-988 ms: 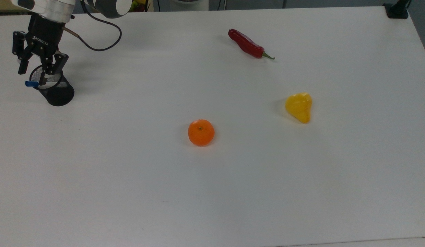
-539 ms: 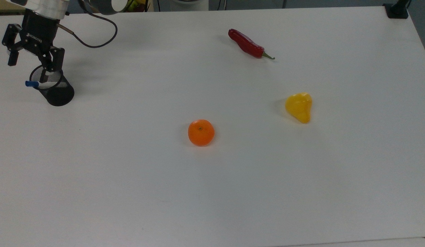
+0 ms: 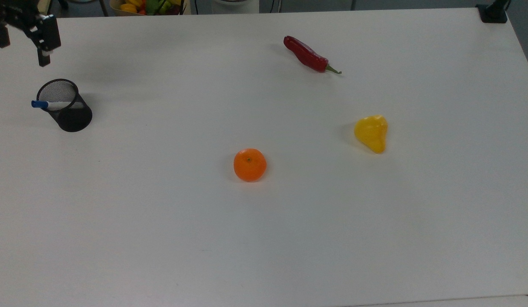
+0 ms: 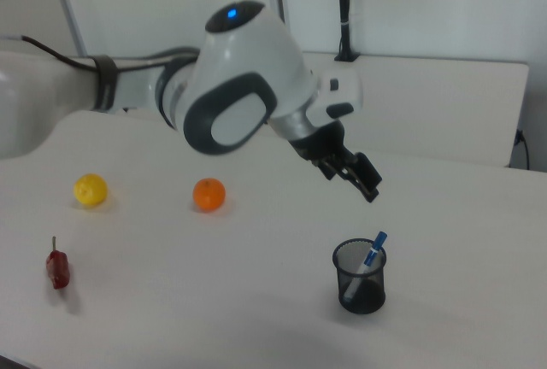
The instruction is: Place marker
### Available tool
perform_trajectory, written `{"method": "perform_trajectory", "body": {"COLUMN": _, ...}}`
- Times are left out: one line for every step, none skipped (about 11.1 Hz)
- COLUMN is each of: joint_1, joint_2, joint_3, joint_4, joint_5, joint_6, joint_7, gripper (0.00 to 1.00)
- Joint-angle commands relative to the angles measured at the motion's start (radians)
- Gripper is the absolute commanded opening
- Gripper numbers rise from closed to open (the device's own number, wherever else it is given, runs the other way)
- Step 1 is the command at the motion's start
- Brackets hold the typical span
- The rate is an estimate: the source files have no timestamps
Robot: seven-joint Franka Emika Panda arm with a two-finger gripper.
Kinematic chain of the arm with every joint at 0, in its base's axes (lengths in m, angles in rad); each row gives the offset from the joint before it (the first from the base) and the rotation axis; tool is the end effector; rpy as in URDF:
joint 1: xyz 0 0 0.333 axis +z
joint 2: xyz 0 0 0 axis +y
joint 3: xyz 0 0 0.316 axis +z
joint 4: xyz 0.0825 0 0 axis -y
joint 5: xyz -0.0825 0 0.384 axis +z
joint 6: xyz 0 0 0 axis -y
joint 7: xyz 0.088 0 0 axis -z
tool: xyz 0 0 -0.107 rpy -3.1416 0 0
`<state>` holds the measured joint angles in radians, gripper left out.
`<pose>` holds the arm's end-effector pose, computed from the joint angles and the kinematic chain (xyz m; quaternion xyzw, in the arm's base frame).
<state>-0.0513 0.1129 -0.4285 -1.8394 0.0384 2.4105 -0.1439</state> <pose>0.5629 -0.2810 0.5204 0.9582 -0.1668 0.2189 0.0776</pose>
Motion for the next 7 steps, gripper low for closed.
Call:
{"method": "perform_trajectory", "body": {"joint_1": 0.013, "joint_2": -0.05, "joint_3": 0.013, "joint_4": 0.132, "joint_5": 0.02, "joint_6": -0.323, "joint_7": 0.039, "gripper": 1.0}}
{"method": "perform_trajectory", "body": {"joint_1": 0.013, "joint_2": -0.068, "joint_3": 0.034, "joint_4": 0.158, "joint_5": 0.02, "joint_6": -0.385, "joint_7": 0.064, "gripper": 1.0}}
{"method": "perform_trajectory", "body": {"joint_1": 0.005, "joint_2": -0.1, "joint_3": 0.074, "joint_4": 0.186, "joint_5": 0.02, "joint_6": -0.475, "joint_7": 0.099, "gripper": 1.0}}
{"method": "perform_trajectory", "body": {"joint_1": 0.004, "joint_2": -0.128, "joint_3": 0.097, "joint_4": 0.215, "joint_5": 0.023, "joint_6": -0.563, "joint_7": 0.13, "gripper": 1.0}}
{"method": "perform_trajectory", "body": {"joint_1": 0.004, "joint_2": -0.148, "joint_3": 0.126, "joint_4": 0.245, "joint_5": 0.043, "joint_6": -0.646, "joint_7": 0.147, "gripper": 1.0}}
{"method": "perform_trajectory", "body": {"joint_1": 0.004, "joint_2": -0.156, "joint_3": 0.154, "joint_4": 0.258, "joint_5": 0.061, "joint_6": -0.703, "joint_7": 0.152, "gripper": 1.0}}
{"method": "perform_trajectory", "body": {"joint_1": 0.004, "joint_2": -0.17, "joint_3": 0.206, "joint_4": 0.259, "joint_5": 0.067, "joint_6": -0.765, "joint_7": 0.164, "gripper": 1.0}}
